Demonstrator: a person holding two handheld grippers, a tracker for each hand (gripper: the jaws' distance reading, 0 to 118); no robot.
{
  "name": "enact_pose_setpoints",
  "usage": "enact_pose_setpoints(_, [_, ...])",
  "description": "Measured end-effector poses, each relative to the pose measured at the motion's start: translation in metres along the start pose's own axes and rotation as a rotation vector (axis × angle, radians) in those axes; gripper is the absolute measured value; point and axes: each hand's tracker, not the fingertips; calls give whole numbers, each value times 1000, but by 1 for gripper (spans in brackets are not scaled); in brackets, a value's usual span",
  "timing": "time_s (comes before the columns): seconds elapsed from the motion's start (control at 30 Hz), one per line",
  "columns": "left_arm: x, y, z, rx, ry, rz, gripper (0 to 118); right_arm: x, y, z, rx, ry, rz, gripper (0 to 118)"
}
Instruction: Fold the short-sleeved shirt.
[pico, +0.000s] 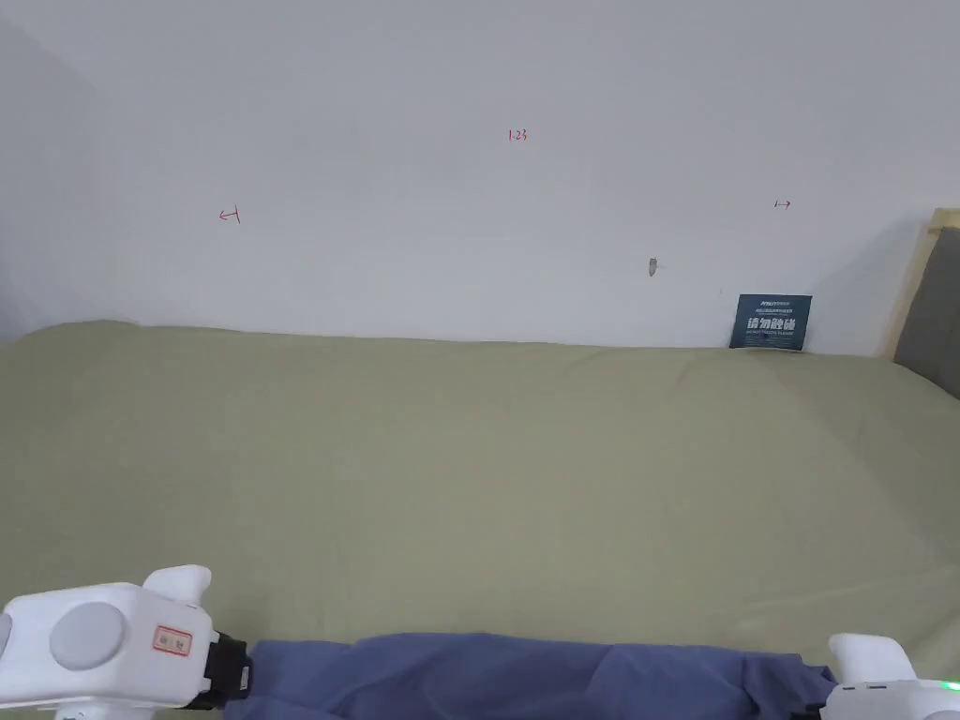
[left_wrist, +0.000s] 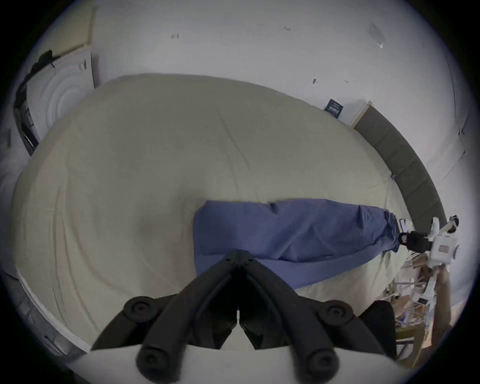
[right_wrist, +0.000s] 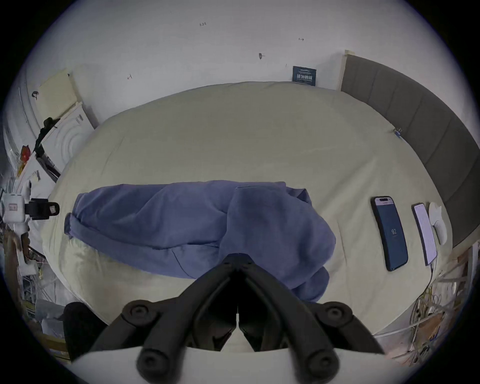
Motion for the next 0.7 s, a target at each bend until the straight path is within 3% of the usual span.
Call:
enact_pose_setpoints(0.1, [-8, 6, -5, -92, -81, 115, 0, 1, 1, -5, -19, 10, 8, 0])
enact_pose_setpoints(0.13, [-13, 6, -8, -85, -101, 140, 7, 0, -1, -5, -24, 10, 14, 0])
enact_pose_setpoints(0.17, [-18, 6, -10, -77, -113, 159, 30, 0, -1, -6, -28, 8, 16, 0])
enact_pose_setpoints(0.23, [-21, 0, -15, -57, -143, 209, 106, 1, -1, -7, -37, 12, 17, 0])
enact_pose_setpoints(0.27, [-24, -4, -17, -44, -176, 230, 113, 2, -3, -8, -41, 16, 15, 0])
enact_pose_setpoints(0.4, [-27, -26, -35, -106, -327, 325, 112, 2, -2, -7, -50, 11, 24, 0])
enact_pose_setpoints(0.53, [-6, -45, -37, -8, -267, 219, 111, 1, -1, -7, -46, 19, 14, 0])
enact_pose_setpoints(0.6, [-1, -42, -39, -13, -258, 246, 101, 0, -1, -8, -44, 25, 11, 0])
enact_pose_setpoints(0.67, [-4, -44, -33, 1, -258, 257, 19, -2, -2, -8, -46, 30, 17, 0])
enact_pose_setpoints(0.7, [-2, -38, -39, -12, -259, 273, 6, -3, -3, -8, -46, 33, 20, 0])
